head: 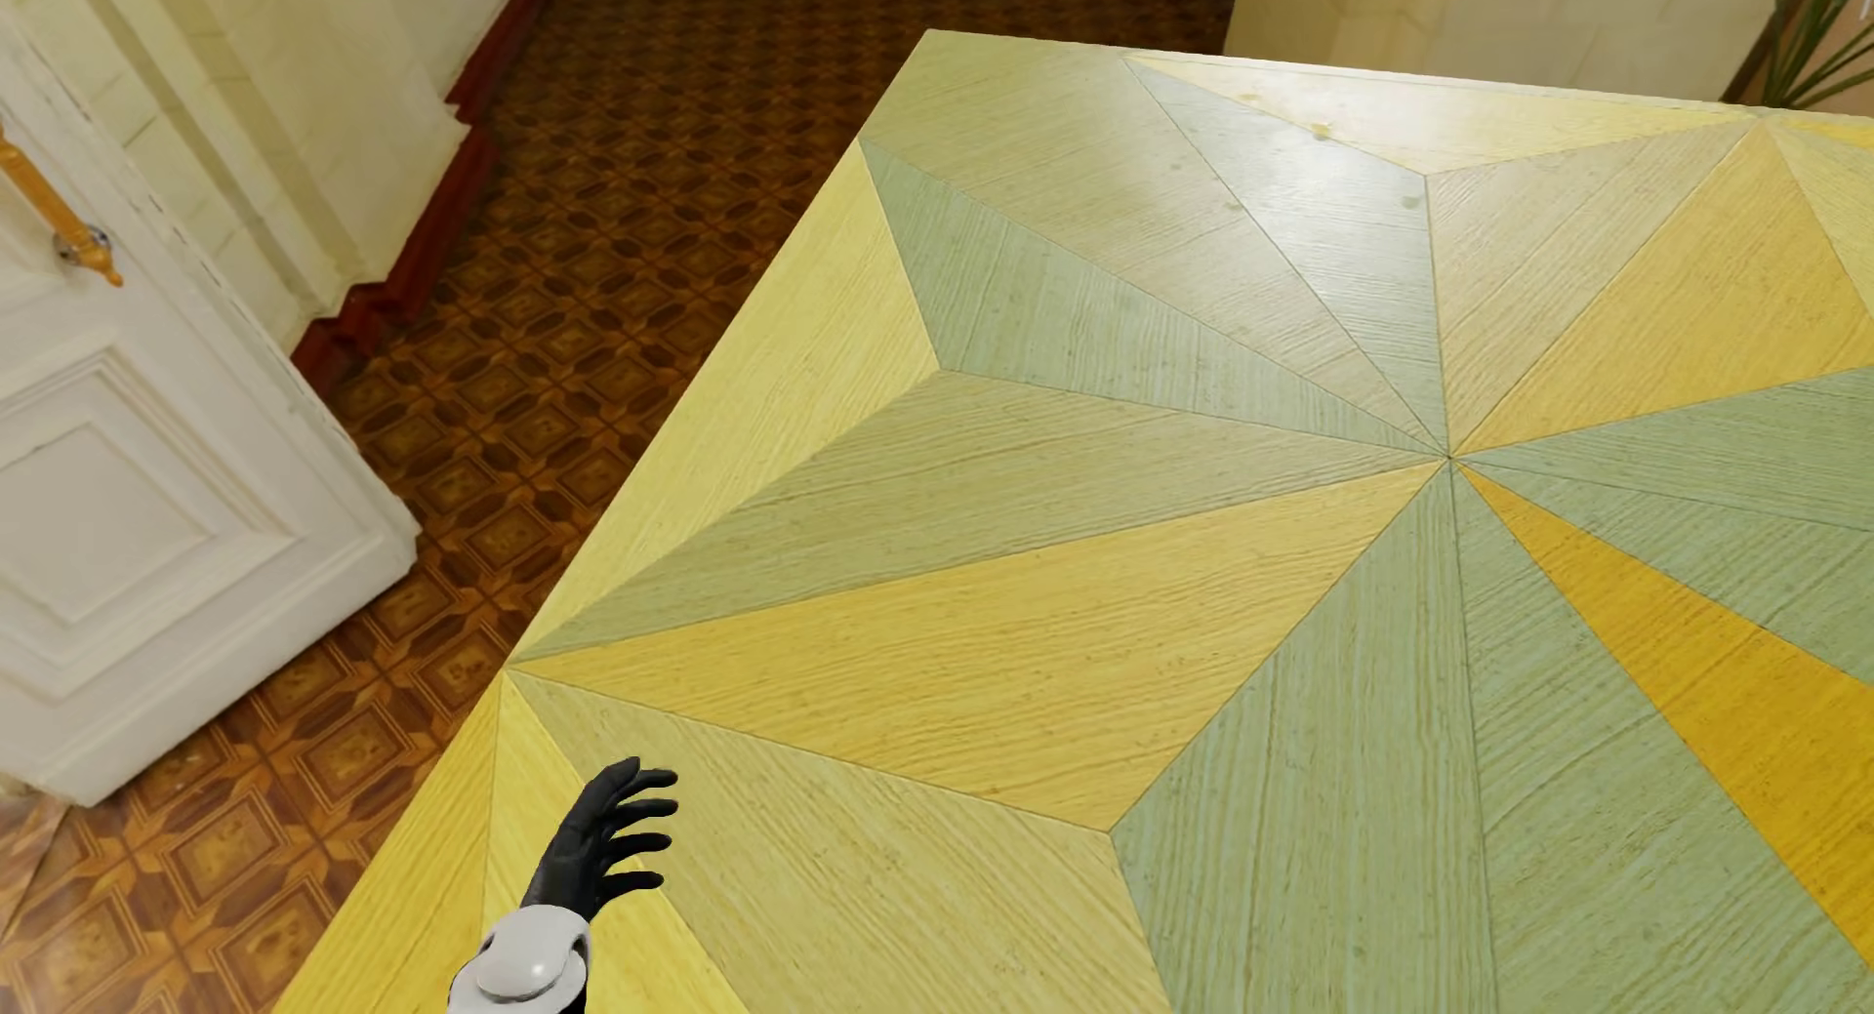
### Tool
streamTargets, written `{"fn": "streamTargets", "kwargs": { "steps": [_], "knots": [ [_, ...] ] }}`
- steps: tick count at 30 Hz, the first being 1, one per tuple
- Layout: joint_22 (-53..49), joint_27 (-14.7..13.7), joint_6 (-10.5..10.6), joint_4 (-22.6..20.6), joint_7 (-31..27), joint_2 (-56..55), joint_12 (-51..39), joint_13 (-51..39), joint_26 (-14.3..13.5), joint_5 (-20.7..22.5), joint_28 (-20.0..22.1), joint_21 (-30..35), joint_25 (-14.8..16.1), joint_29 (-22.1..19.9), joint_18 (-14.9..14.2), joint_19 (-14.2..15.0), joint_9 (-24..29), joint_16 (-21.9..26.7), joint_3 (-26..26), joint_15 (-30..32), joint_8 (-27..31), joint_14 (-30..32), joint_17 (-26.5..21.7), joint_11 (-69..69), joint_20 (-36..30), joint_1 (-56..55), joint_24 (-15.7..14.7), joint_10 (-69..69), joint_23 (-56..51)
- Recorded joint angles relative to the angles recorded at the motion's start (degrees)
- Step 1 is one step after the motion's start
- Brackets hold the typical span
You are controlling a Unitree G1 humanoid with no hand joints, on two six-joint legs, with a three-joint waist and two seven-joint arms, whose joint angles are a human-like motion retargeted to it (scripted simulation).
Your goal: Walk towards armchair
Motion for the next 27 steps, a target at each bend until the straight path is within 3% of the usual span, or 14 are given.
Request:
{"fn": "streamTargets", "kwargs": {
  "steps": [1, 3, 5, 7, 9, 11, 13, 15, 17, 19, 20, 23, 25, 27],
  "knots": [
    [-0.50, 1.39, -0.49, 0.43, -0.75, 2.17, -0.58, -0.04, -3.95, 0.57, -0.36, 0.91, 0.69, -1.55, 4.27, -0.27, 0.48, -0.96, 0.52, 1.23, -0.48, 0.25, -0.69, -1.34, 0.24, 0.22, -0.38, 2.80, 0.99],
    [4.31, 1.87, 0.03, -0.71, -6.00, 6.06, 2.77, -1.12, -9.73, 2.06, -1.79, 2.86, 1.38, -4.82, 6.30, -0.41, 1.10, -2.15, 6.12, 0.08, 0.93, 13.12, -0.56, -4.43, 1.08, -8.40, 1.85, 19.82, 0.39],
    [5.78, 2.21, 2.58, -2.27, -8.90, 11.94, 11.41, -6.16, -8.29, 3.09, -3.98, 1.54, 1.90, -6.20, 5.90, 0.07, 0.65, 0.37, 11.69, -0.14, 1.60, 7.48, 0.67, -10.97, 5.92, -14.70, 5.86, 14.72, -2.80],
    [6.86, 2.14, 3.64, -1.50, -8.45, 14.05, 15.65, -13.17, -4.20, 3.96, -4.71, 1.52, -0.59, -4.33, 1.41, -0.68, 0.95, 3.44, 13.12, -1.63, 3.54, 6.68, 4.16, -8.76, 6.71, -14.36, 7.85, 4.88, -4.88],
    [8.02, 2.03, -1.40, -1.35, -3.94, 4.22, 11.54, -12.56, -2.20, 1.89, -2.56, 2.94, -1.16, 1.71, 2.39, -9.71, 2.60, 5.77, 8.61, 10.58, 0.62, 3.08, 4.01, 11.70, 6.19, -8.05, 5.65, 2.52, -0.99],
    [1.38, 3.62, -5.58, -0.43, -0.97, -3.99, 0.37, -3.78, 0.75, 1.66, 0.96, -1.42, -1.09, 6.49, 1.26, -6.37, 4.15, 4.65, 0.91, 8.03, -5.84, 0.81, 0.46, 13.23, 3.37, 0.64, 2.05, -3.23, -2.91],
    [4.62, 4.78, -7.76, -0.07, -2.71, -4.90, -6.46, 0.25, -7.98, 3.05, 2.40, 2.98, -4.95, 2.49, -1.22, -5.67, 3.52, -2.41, -3.10, 6.06, -5.37, 9.81, -1.78, -0.46, 2.44, -4.87, 0.93, 16.38, 2.53],
    [5.91, 6.15, -4.18, -2.17, -6.94, 1.11, -0.74, -0.50, -14.29, 5.74, 0.19, 4.97, -5.23, -2.74, -2.69, -5.35, 4.86, -4.13, 2.12, 2.05, -3.66, 12.94, 0.20, -2.14, -2.95, -14.98, 3.54, 21.79, 5.05],
    [6.50, 6.09, 1.04, -2.99, -6.86, 5.61, 6.46, -4.78, -14.89, 7.88, -4.07, 3.29, -2.37, -5.75, -3.56, -4.98, 6.14, -0.54, 6.62, -2.01, -2.28, 11.37, 3.45, 0.59, 2.35, -22.69, 7.65, 7.49, -3.84],
    [10.75, 2.87, 0.75, -3.84, -4.78, -2.80, 8.10, -9.63, -12.77, 6.53, -4.67, 3.90, -0.68, -3.76, 6.10, -8.24, 5.65, 5.99, 5.77, 15.00, -1.47, 9.14, 3.59, 22.87, 4.62, -19.01, 9.11, 9.45, -1.49],
    [6.96, 1.69, -0.25, -3.35, -3.01, -6.85, 7.60, -9.26, -8.68, 5.50, -3.17, 2.22, 0.24, -1.03, 4.45, -6.83, 5.45, 6.13, 5.71, 20.88, -2.34, 6.89, 3.64, 26.56, 5.72, -14.91, 8.31, 8.09, -0.18],
    [3.22, 2.14, -3.87, -2.08, 0.53, -11.64, -1.70, -6.78, -2.93, 2.11, 2.26, 1.94, -2.39, 2.87, 2.44, -5.09, 4.44, 0.24, 2.29, 6.64, -4.55, 6.55, 2.11, 6.08, 2.09, -7.17, 3.22, 11.69, -3.34],
    [6.06, 1.22, -1.92, -2.72, -4.13, -7.11, -0.59, -6.48, -7.30, 3.59, 1.76, 4.36, -3.73, -0.28, 1.25, -6.57, 2.48, -2.99, 7.36, 8.32, -4.80, 13.44, -0.28, 2.61, 0.21, -15.95, 3.25, 26.91, 4.30],
    [5.73, 0.87, 1.88, -6.27, -6.32, -1.79, 7.52, -7.00, -8.05, 5.92, -1.91, 3.43, -1.85, -2.97, 0.73, -6.00, 1.13, -2.08, 12.43, 5.18, -2.59, 8.04, -0.71, -0.07, 2.77, -23.54, 6.23, 26.45, 3.84]
  ]
}}
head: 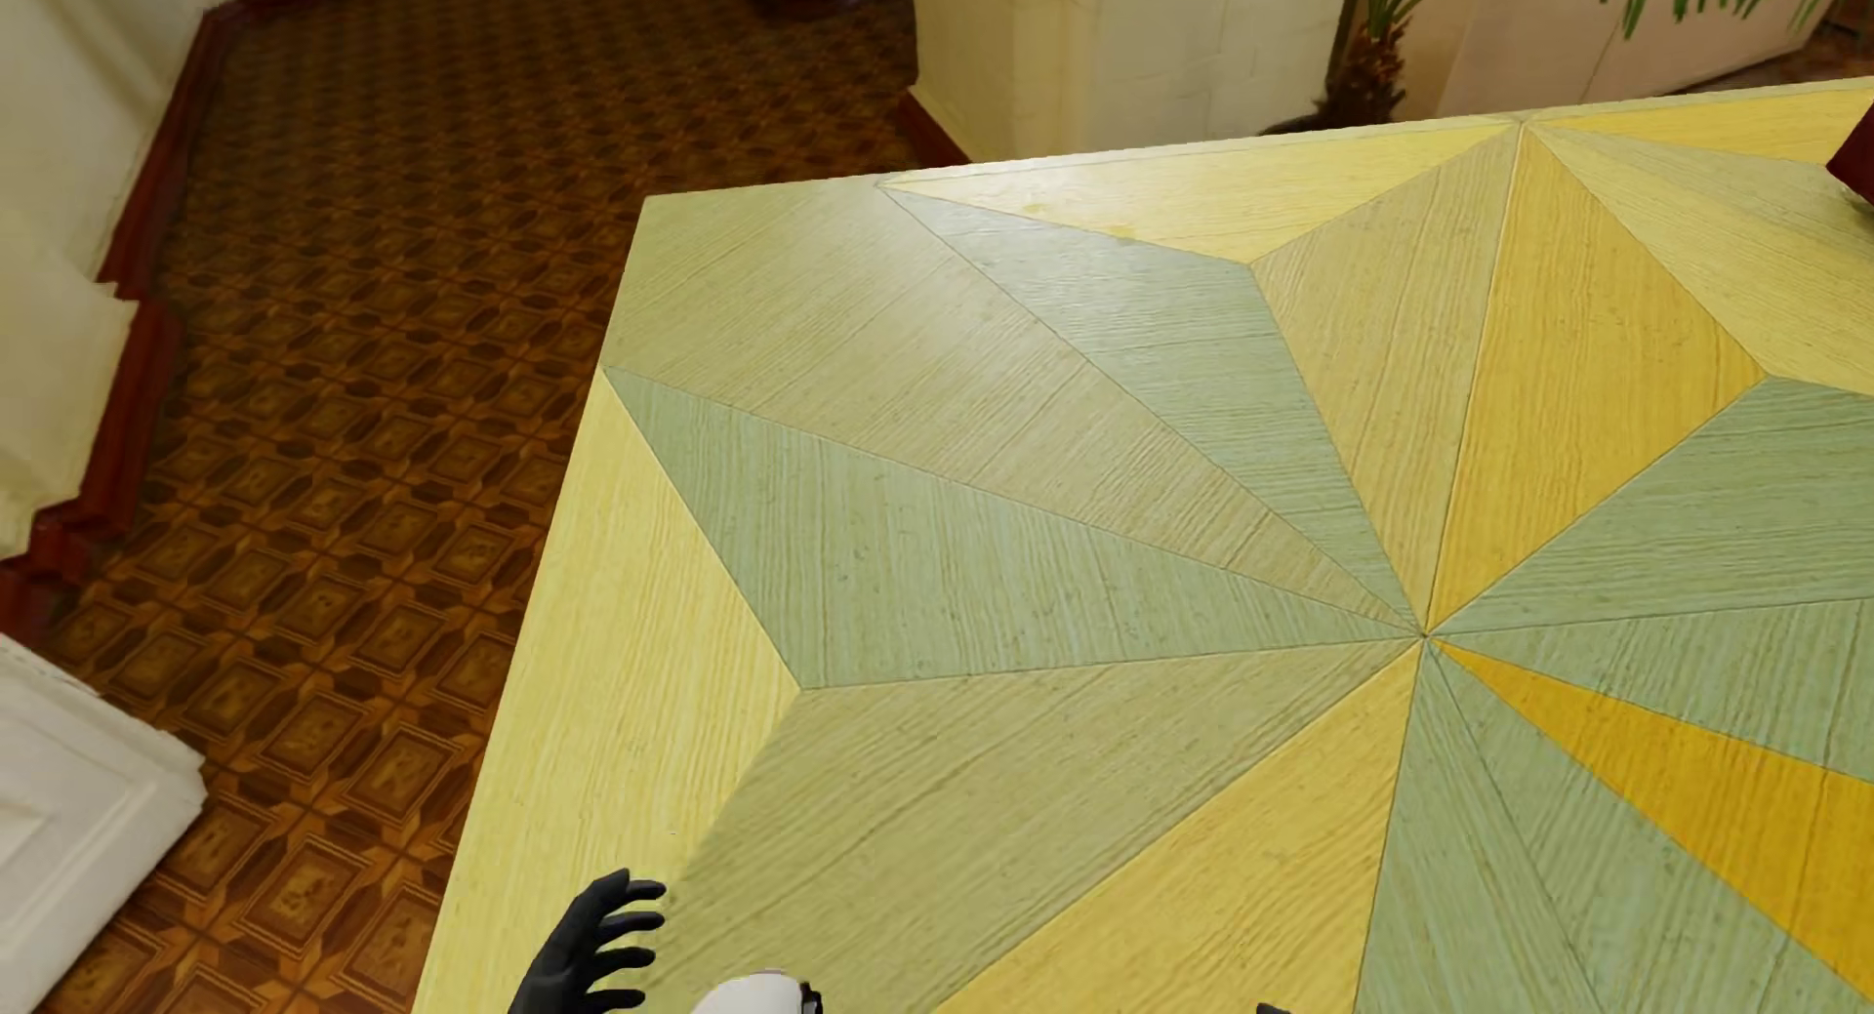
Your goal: Walk towards armchair
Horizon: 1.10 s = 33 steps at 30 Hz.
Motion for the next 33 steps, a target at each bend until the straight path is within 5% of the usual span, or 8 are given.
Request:
{"fn": "streamTargets", "kwargs": {
  "steps": [3, 5, 8, 12, 19, 25, 31, 33],
  "knots": [
    [-2.16, -2.33, 3.51, 2.73, 1.96, 9.43, 4.07, -1.41, 6.82, 2.05, -4.20, 0.43, -1.54, -0.78, -1.73, 1.01, -0.25, 3.34, 1.54, -4.91, 3.28, 2.60, 3.33, -4.53, 1.33, -5.20, 2.55, -13.01, -4.94],
    [-0.22, -1.32, 3.97, 4.68, 2.79, 11.08, 2.71, -6.44, 1.99, 3.14, -3.54, -1.64, -2.69, 1.75, -4.17, 0.29, 1.54, 5.81, -2.73, -7.16, 3.89, 5.01, 4.53, 3.34, 3.37, -2.45, 0.67, -22.97, -8.56],
    [3.72, 1.28, -4.61, 4.40, 6.72, -2.63, -3.47, -2.14, -8.86, -0.95, 5.06, -0.69, 0.04, 6.75, 9.31, 0.56, 3.80, 7.78, -9.53, 11.14, -0.54, 9.16, 1.32, 27.54, 3.39, 4.90, -6.69, -23.60, -3.52],
    [-4.04, 9.84, -11.86, 7.06, 10.90, -5.02, -8.13, 5.37, 1.52, -5.38, 6.41, -4.41, -3.59, 4.64, 2.69, 4.40, 2.08, 2.36, -14.68, -0.09, -2.38, 1.69, 2.75, 3.40, -3.53, 18.66, -7.84, -27.95, -6.48],
    [2.04, -2.09, 5.77, 4.51, -0.45, 10.31, 7.05, -3.32, 4.36, -0.84, -5.15, -0.52, -0.87, -0.57, -2.43, 4.86, -1.30, 4.07, 1.14, -6.28, 1.62, 1.37, 3.30, -3.42, 2.78, 2.19, 5.93, -20.28, -8.04],
    [-4.51, 1.92, -6.89, 5.36, 7.40, -1.81, -10.22, 8.18, 0.57, -5.95, 5.65, -3.95, -1.24, 8.60, 1.20, -0.95, 1.31, 2.12, -13.52, 1.99, -2.19, -2.34, 1.68, 2.67, -2.80, 19.46, -8.17, -23.02, -7.09],
    [3.48, 4.13, 1.56, 2.26, -0.01, 11.12, 3.73, -2.58, 0.32, 1.10, -4.90, -1.52, 1.14, -3.71, -3.73, 3.01, 2.21, 4.17, -0.60, -5.85, 1.75, 5.44, 3.93, 0.12, 3.05, 0.71, 2.57, -19.42, -9.11],
    [5.21, -1.27, -1.96, 2.46, 4.08, 1.61, 1.56, -5.50, 1.18, -0.58, -2.09, 1.31, 0.02, 2.02, 8.48, -2.85, 2.56, 8.22, -3.66, 8.12, 0.96, 2.23, 4.34, 19.07, 2.98, 5.13, 1.46, -18.70, -4.49]
  ]
}}
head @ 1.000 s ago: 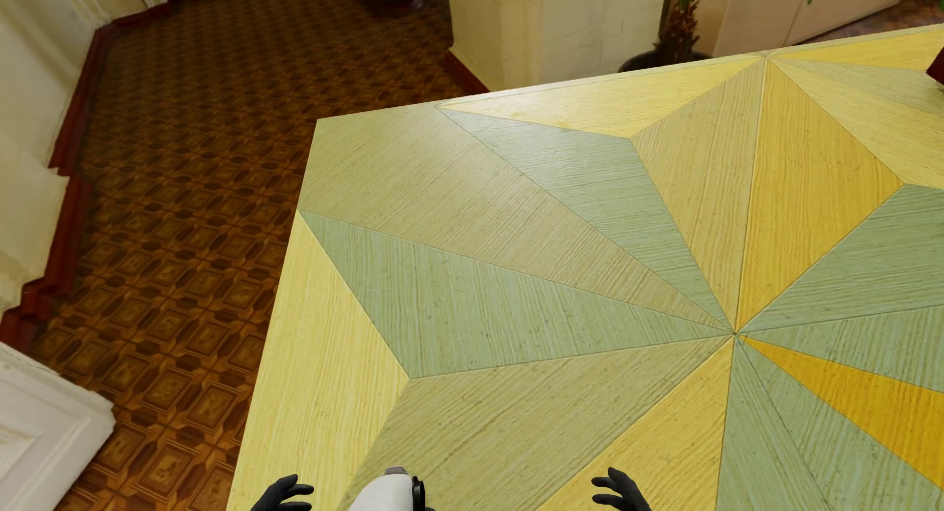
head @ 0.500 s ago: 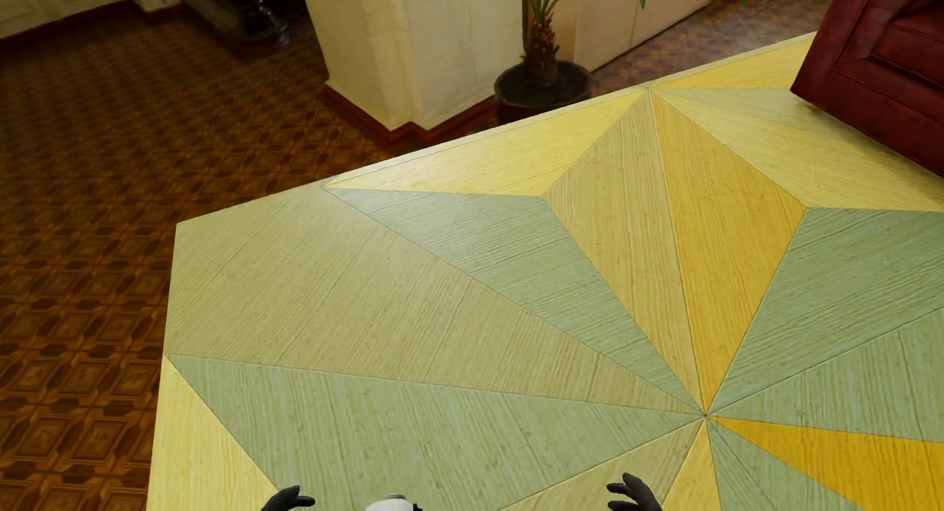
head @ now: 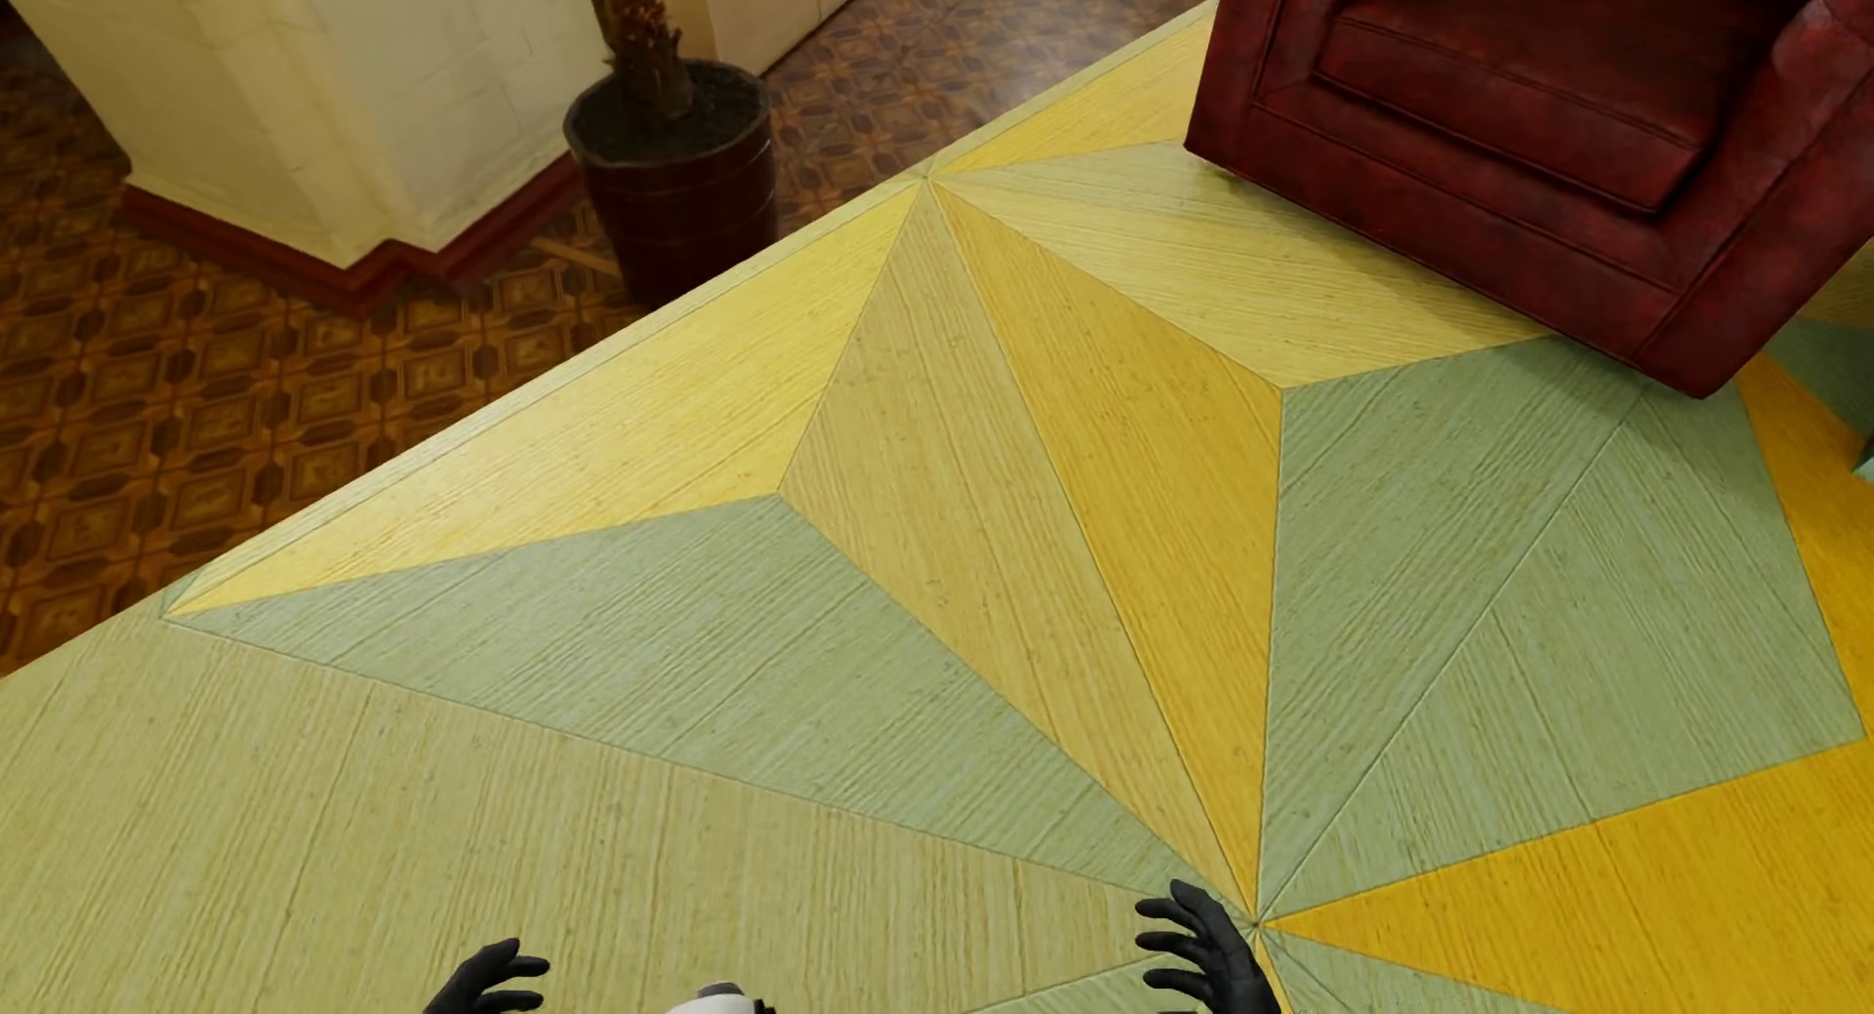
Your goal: Walk towards armchair
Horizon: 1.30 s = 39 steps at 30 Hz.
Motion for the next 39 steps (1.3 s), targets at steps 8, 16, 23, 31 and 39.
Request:
{"fn": "streamTargets", "kwargs": {
  "steps": [8, 16, 23, 31, 39],
  "knots": [
    [-4.39, 4.97, -0.36, -1.68, -4.39, -0.81, -5.61, 7.86, -2.50, 0.93, 1.67, -1.10, -1.50, -1.40, -8.47, 3.58, 0.67, -8.54, 0.54, -8.16, -1.79, 2.62, -4.13, -19.96, -3.52, -1.90, -3.93, 17.10, 4.68],
    [-8.59, 2.63, -4.61, 3.75, 4.50, -5.11, -6.82, 7.92, -0.32, -2.69, 7.72, -4.26, 2.08, 8.12, -6.71, 6.09, -0.46, -4.15, -9.16, -5.33, -3.14, -1.53, -2.32, -5.11, -3.27, 11.11, -6.41, -7.46, -1.76],
    [-3.93, 5.59, 5.16, 0.87, -3.72, 10.63, 2.89, 2.23, 0.95, 3.28, 0.29, -0.95, 0.96, -6.41, -12.10, 3.70, 0.44, -4.38, 2.39, -12.68, 2.00, -1.72, -0.27, -17.27, 1.02, -3.70, 0.57, -3.52, -3.48],
    [-6.36, 4.51, -3.27, 1.74, -2.49, -1.24, -12.29, 9.93, -5.29, -1.41, 4.94, 0.11, -0.59, 0.67, -8.42, 3.93, -2.23, -9.00, -6.25, -10.57, -1.19, 1.53, -4.98, -17.85, -7.14, 6.99, -4.13, 12.15, 6.37],
    [-5.04, 0.96, -2.38, 0.70, 2.27, -4.39, -4.98, 4.56, 2.84, -1.54, 5.43, -4.06, 3.07, 6.70, -4.44, 2.41, 1.74, -0.25, -5.75, -2.12, -2.83, -4.61, -1.71, -0.57, 0.70, 9.47, -4.62, -5.07, -0.78]
  ]
}}
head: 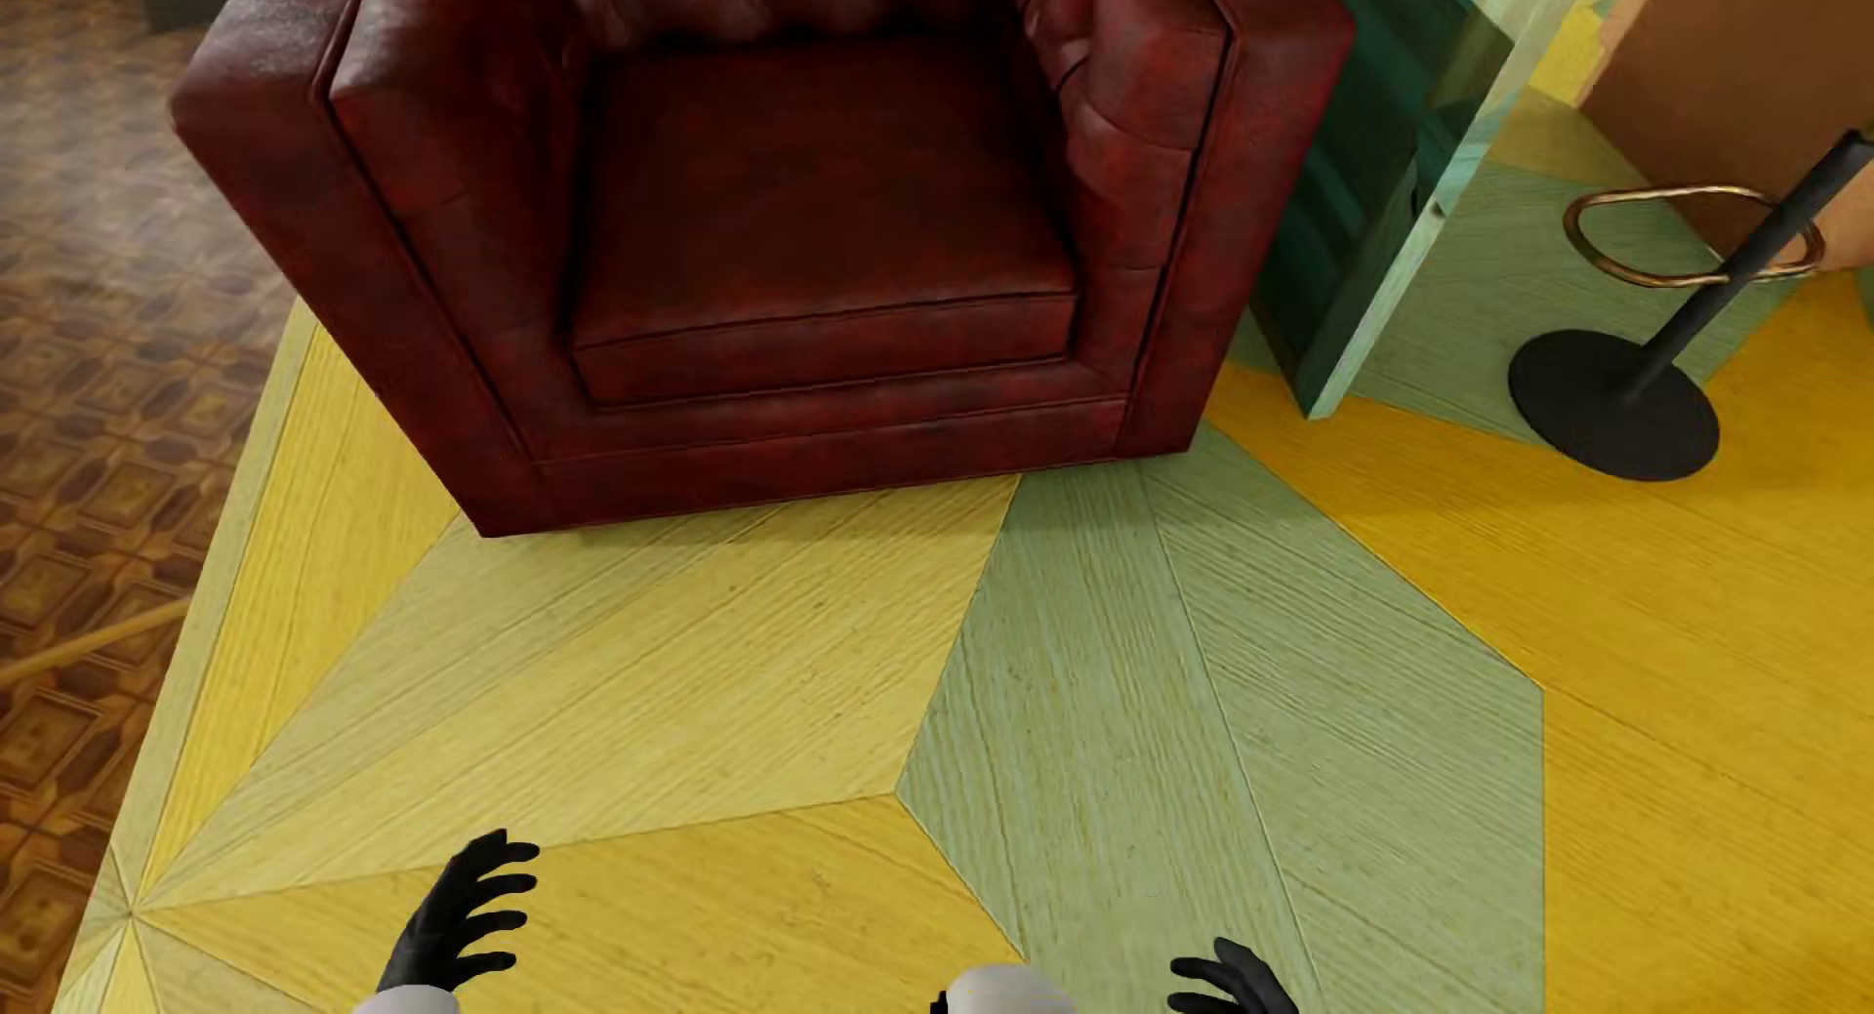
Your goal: Walk towards armchair
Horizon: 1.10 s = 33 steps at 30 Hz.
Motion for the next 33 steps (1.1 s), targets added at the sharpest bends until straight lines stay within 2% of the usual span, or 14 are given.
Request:
{"fn": "streamTargets", "kwargs": {
  "steps": [3, 5, 7, 8, 10, 11, 14, 16, 18, 19, 23, 25, 28, 33],
  "knots": [
    [-0.43, 3.53, -3.96, 0.72, -1.35, -2.10, -9.11, 6.52, -3.77, -2.50, 4.29, 2.27, -4.91, -2.37, -1.93, 2.40, -2.12, -8.24, -4.80, -2.15, 0.19, 1.48, -0.27, -19.07, -5.97, 2.21, -2.99, 9.86, 3.64],
    [0.76, 7.69, -1.82, 0.90, -6.57, 0.69, -7.29, 4.89, -5.17, -0.55, -0.51, 9.44, -8.71, -4.96, -2.68, 0.99, 1.04, -7.29, 0.75, -3.09, -1.87, 3.35, -1.48, -14.19, -6.66, -3.51, -0.93, 10.88, 4.40],
    [4.62, 10.56, 0.38, 1.16, -5.09, -5.11, -1.96, 1.12, -3.73, -0.22, -5.44, 3.30, -12.72, -6.20, -0.03, 6.18, 3.55, -3.69, 5.18, 12.42, -0.93, 4.51, 0.36, 1.07, -0.72, -4.80, 3.70, 3.05, -2.81],
    [1.61, 10.08, 0.51, 1.00, -4.94, -6.16, 1.28, -0.38, -0.38, 0.50, -6.29, 3.73, -14.24, -6.31, -0.99, 8.66, 3.29, -2.30, 7.06, 18.73, 0.74, 5.29, 1.28, 3.62, -0.22, -3.94, 6.14, 3.82, -4.10],
    [-1.51, 5.03, -0.23, -0.18, -4.29, -4.29, 2.72, -0.02, 4.79, -1.46, -6.45, 0.92, -15.98, -3.94, -4.29, -2.97, 2.04, -3.47, 11.17, 5.23, 2.11, 11.87, 0.55, -11.67, 0.44, -5.13, 9.70, 11.37, -3.30],
    [0.46, 1.69, 0.61, 0.06, -4.11, -1.68, 1.70, -0.11, 5.81, -2.50, -5.77, 3.85, -17.03, -3.43, -4.77, 2.98, 0.44, -6.84, 12.33, 0.74, 1.83, 18.55, -1.60, -20.31, 0.41, -9.21, 10.59, 19.35, 0.91],
    [0.48, -4.59, 5.92, -2.20, -6.88, 2.31, 1.11, -0.86, 0.64, -0.63, -5.76, 4.58, -12.14, -4.33, -2.44, 2.82, 0.15, -5.32, 12.75, -0.37, 1.83, 5.62, 0.09, -18.60, 0.70, -10.92, 4.59, 9.62, -1.94],
    [3.01, -7.03, 8.50, 0.72, -3.79, -2.06, 0.57, 1.82, -5.98, 0.97, -5.58, 3.35, -7.68, -2.51, 0.92, 3.77, -0.40, -1.85, 9.82, 5.05, 0.93, 17.53, 1.25, -6.56, 0.85, -8.61, 0.87, -4.58, -6.27],
    [-1.27, -6.00, 5.23, -0.52, -3.19, 1.20, 0.78, 2.09, -6.49, -0.17, -2.84, 2.69, -5.73, 0.52, 0.43, 6.79, -2.93, -4.00, 8.83, -2.80, 2.90, 16.52, -1.09, -12.88, -2.09, -8.07, -0.50, -4.69, -0.41],
    [-1.60, -3.63, 4.32, -1.59, -4.22, 4.21, 0.04, 2.52, -5.68, -0.58, -1.75, 1.57, -5.89, 1.14, 0.07, 3.45, -3.72, -6.39, 9.28, -6.10, 2.45, 14.45, -2.38, -17.31, -2.72, -8.03, -0.40, -3.75, 1.64],
    [0.86, 5.24, 4.52, -0.41, -5.86, 7.01, 3.02, 2.39, -0.76, 1.22, -4.88, 1.78, -6.91, -4.16, -2.20, 4.24, -4.13, -5.17, 11.74, -5.29, 2.02, 2.42, -0.35, -21.12, 0.25, -7.81, 3.42, 1.92, -2.12],
    [0.24, 4.19, 1.23, -1.27, -5.19, 4.23, 3.69, 0.11, 1.01, 0.29, -5.57, 3.31, -5.21, -3.54, 1.36, 3.22, -2.91, -1.98, 10.38, -4.39, 2.36, 12.21, 1.23, -19.36, -1.40, -7.42, 2.95, -2.14, -2.70],
    [-1.13, 2.64, -0.67, -1.42, -5.48, 6.47, 3.05, 0.96, 0.81, 0.03, -4.47, 0.49, -1.38, -2.07, -1.93, 4.38, -2.13, -5.92, 11.62, -1.28, 2.05, 11.33, -0.91, -26.02, -0.90, -5.79, -0.62, -6.59, -0.11],
    [-0.05, 0.37, 0.07, -1.45, -5.49, 6.48, 4.39, -3.00, -2.15, 0.34, -8.81, 2.92, -3.51, -3.55, 1.12, 4.93, -2.02, -3.68, 11.40, -1.23, 2.44, 14.40, 1.16, -26.51, -1.47, -5.65, -1.41, -7.35, -0.13]
  ]
}}
